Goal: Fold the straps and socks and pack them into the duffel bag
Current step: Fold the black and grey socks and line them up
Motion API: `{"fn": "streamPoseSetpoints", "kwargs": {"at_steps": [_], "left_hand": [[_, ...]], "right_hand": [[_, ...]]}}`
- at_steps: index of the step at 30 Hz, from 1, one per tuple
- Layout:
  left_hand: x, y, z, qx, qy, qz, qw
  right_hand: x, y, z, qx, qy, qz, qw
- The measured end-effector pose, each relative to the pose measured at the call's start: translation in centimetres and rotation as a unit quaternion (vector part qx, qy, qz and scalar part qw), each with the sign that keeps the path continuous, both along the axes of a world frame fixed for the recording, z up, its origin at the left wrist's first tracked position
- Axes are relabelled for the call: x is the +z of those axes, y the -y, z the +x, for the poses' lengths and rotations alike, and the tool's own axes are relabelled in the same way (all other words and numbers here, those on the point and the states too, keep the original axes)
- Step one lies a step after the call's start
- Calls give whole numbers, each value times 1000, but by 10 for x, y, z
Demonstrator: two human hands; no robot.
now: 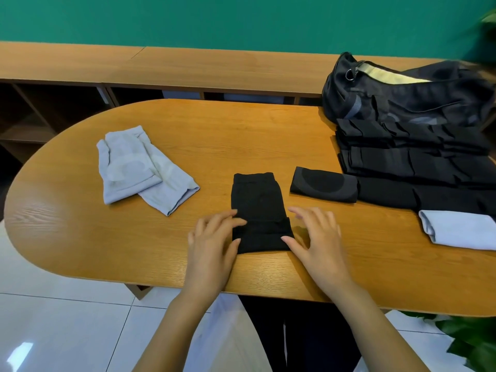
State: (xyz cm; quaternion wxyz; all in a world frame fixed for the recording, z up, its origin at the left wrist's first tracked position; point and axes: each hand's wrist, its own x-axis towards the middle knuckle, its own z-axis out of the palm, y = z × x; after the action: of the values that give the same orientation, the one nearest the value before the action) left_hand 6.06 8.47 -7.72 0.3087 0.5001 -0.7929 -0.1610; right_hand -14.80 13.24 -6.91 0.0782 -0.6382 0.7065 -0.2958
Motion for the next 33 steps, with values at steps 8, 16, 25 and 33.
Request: {"fn": "streamPoseSetpoints", "kwargs": {"at_steps": [8, 16, 25, 33], "left_hand": [[-4, 10, 16, -108, 85, 58, 989], [-5, 12, 11, -70, 1, 30, 997], [-3, 5, 16, -38, -39, 76, 996], [0, 5, 9, 23, -128, 70, 989]], "right_hand": [[6, 2, -6, 99, -69, 94, 988], [12, 0, -7, 124, -55, 141, 981], [10, -3, -6, 70, 43, 53, 995], [5, 0, -2, 39, 128, 27, 991]]}}
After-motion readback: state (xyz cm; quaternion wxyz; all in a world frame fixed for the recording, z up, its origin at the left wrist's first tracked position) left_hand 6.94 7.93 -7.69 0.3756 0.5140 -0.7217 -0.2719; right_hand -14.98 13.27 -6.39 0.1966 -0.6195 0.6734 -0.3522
